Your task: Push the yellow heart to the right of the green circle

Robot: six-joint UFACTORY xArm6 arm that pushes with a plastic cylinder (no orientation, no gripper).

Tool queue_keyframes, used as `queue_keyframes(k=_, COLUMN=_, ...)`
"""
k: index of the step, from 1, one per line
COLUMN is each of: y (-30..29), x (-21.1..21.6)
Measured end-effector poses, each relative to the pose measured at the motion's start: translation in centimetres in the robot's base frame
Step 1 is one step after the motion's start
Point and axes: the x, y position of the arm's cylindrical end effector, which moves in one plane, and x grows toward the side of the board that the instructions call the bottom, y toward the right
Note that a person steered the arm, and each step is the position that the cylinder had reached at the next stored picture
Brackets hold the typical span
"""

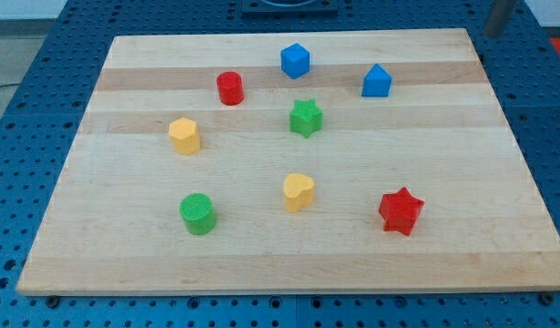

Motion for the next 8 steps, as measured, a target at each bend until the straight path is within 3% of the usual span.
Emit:
queue_keyframes(k=2, y=-3.5, x=2.7)
queue_keyframes(k=4, y=-12.2, x=10.5)
queue_keyframes(k=6, y=-12.4, x=20.4)
queue_keyframes(k=8, y=-24.4, x=27.3)
